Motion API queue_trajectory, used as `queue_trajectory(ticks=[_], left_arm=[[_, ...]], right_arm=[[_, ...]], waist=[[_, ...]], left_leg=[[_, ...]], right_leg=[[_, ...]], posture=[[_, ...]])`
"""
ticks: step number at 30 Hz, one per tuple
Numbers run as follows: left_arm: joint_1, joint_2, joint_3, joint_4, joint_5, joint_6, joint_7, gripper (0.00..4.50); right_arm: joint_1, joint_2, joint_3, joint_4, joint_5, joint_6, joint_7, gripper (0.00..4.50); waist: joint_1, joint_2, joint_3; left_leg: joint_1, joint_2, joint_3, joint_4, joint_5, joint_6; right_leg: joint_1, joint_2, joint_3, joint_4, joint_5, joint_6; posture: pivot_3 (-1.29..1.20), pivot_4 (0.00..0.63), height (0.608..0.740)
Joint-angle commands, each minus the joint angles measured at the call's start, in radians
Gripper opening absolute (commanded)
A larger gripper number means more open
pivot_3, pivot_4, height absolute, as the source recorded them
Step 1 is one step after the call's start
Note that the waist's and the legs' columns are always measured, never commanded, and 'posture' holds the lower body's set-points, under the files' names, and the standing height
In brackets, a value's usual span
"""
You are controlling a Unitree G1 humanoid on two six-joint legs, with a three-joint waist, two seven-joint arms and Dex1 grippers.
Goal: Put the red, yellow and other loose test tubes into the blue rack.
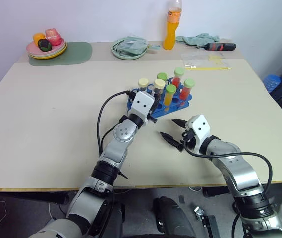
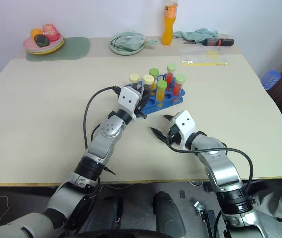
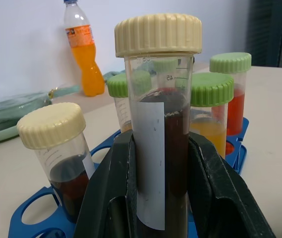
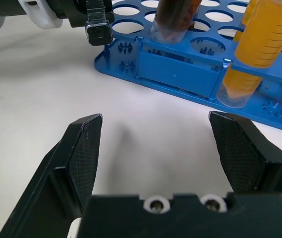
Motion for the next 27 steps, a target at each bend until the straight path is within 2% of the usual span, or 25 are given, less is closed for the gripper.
queue_trajectory(ticks=[1,5,7,9,12,13,17,19,24,27], left_arm=[[0.000,-0.011,0.009,0.000,0.000,-0.029,-0.005,0.79],[0.012,-0.015,0.015,0.009,-0.006,-0.051,-0.008,0.79],[0.017,-0.016,0.019,0.020,0.000,-0.064,-0.002,1.82],[0.020,-0.021,0.023,0.029,-0.013,-0.070,-0.013,2.52],[0.023,-0.027,0.030,0.031,-0.013,-0.085,-0.008,4.10],[0.024,-0.030,0.034,0.028,-0.016,-0.086,-0.007,4.42],[0.036,-0.031,0.048,-0.008,-0.027,-0.083,-0.015,4.42],[0.072,-0.008,0.058,-0.096,-0.052,-0.048,-0.048,4.42],[0.256,0.179,0.122,-0.486,-0.220,0.178,-0.223,4.42],[0.385,0.357,0.191,-0.675,-0.337,0.315,-0.349,4.42]], right_arm=[[-0.003,-0.004,-0.007,-0.046,0.004,-0.004,0.002,3.83],[-0.006,-0.003,-0.006,-0.044,0.004,-0.005,0.003,3.83],[-0.011,-0.002,-0.005,-0.041,0.005,-0.005,0.004,3.83],[-0.016,-0.001,-0.005,-0.039,0.005,-0.004,0.004,3.83],[-0.018,0.001,-0.004,-0.040,0.006,-0.005,0.004,3.83],[-0.018,0.001,-0.004,-0.040,0.006,-0.004,0.004,3.83],[-0.014,-0.001,-0.005,-0.052,0.010,-0.003,0.008,3.83],[-0.011,-0.019,-0.011,-0.082,0.022,0.007,0.028,3.83],[-0.008,-0.137,-0.105,-0.162,0.107,0.074,0.124,3.83],[0.015,-0.237,-0.198,-0.142,0.166,0.091,0.207,3.83]], waist=[[0.000,0.000,0.000],[0.000,0.000,0.000],[0.000,0.000,0.000],[0.000,0.000,0.000],[-0.001,0.000,0.000],[0.000,0.000,0.000],[0.000,0.000,0.000],[-0.004,0.000,0.000],[-0.008,0.001,0.000],[-0.005,0.001,0.000]], left_leg=[[0.000,0.000,0.000,0.000,0.000,0.000],[0.000,0.000,0.000,0.000,0.000,0.000],[0.000,0.000,0.000,0.000,0.000,0.000],[0.000,0.000,0.000,0.000,0.000,0.000],[0.000,0.000,0.000,0.000,0.000,0.000],[0.000,0.000,0.000,0.000,0.000,0.000],[0.000,0.000,0.000,0.000,0.000,0.000],[0.000,0.000,0.000,0.000,0.000,0.000],[0.001,0.001,0.000,-0.001,0.000,0.000],[0.001,0.001,0.000,-0.001,0.000,0.000]], right_leg=[[0.000,0.000,0.000,0.000,0.000,0.000],[0.000,0.000,0.000,0.000,0.000,0.000],[0.000,0.000,0.000,0.000,0.000,0.000],[0.000,0.000,0.000,0.000,0.000,0.000],[0.000,0.000,0.000,0.000,0.000,0.000],[0.000,0.000,0.000,0.000,0.000,0.000],[0.000,0.000,0.000,0.000,0.000,0.000],[0.000,0.000,0.000,0.000,0.000,0.000],[0.000,0.000,0.000,0.001,0.000,0.000],[0.000,0.001,0.000,0.001,0.000,0.000]], posture=[[0.00,0.150,0.740],[0.00,0.150,0.740],[0.00,0.150,0.740],[0.00,0.150,0.740],[0.00,0.150,0.740],[0.00,0.150,0.740],[0.00,0.150,0.740],[0.00,0.150,0.740],[0.00,0.150,0.740],[0.00,0.150,0.740]])
